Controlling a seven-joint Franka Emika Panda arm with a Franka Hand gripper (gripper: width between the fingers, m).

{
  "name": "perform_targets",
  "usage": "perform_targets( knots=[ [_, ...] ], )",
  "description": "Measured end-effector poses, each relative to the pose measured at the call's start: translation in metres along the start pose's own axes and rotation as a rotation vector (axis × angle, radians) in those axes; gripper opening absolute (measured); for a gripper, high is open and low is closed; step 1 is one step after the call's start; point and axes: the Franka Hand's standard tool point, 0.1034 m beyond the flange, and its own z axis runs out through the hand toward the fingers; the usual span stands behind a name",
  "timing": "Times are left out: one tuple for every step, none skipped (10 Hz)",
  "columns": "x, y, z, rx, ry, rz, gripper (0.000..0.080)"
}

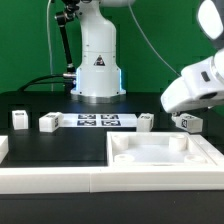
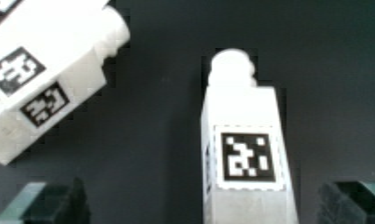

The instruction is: Assemble square table

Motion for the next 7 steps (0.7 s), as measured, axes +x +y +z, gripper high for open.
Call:
perform_targets(
  knots=[
    [-0.002, -0.003, 0.002, -0.001, -0.075, -0.005, 0.0649],
    [-0.001, -0.005, 0.004, 0.000, -0.151, -0.010, 0.0649],
    [0.001, -0.005, 0.008, 0.002, -0.207, -0.013, 0.0649],
    [0.006, -0.006, 0.012, 0.004, -0.233, -0.015, 0.0649],
    [0.011, -0.007, 0.012, 0.006, -0.216, -0.016, 0.0649],
    [0.012, -0.008, 0.012, 0.006, -0.209, -0.018, 0.0649],
    [0.015, -0.008, 0.014, 0.007, -0.201, -0.018, 0.0649]
  ],
)
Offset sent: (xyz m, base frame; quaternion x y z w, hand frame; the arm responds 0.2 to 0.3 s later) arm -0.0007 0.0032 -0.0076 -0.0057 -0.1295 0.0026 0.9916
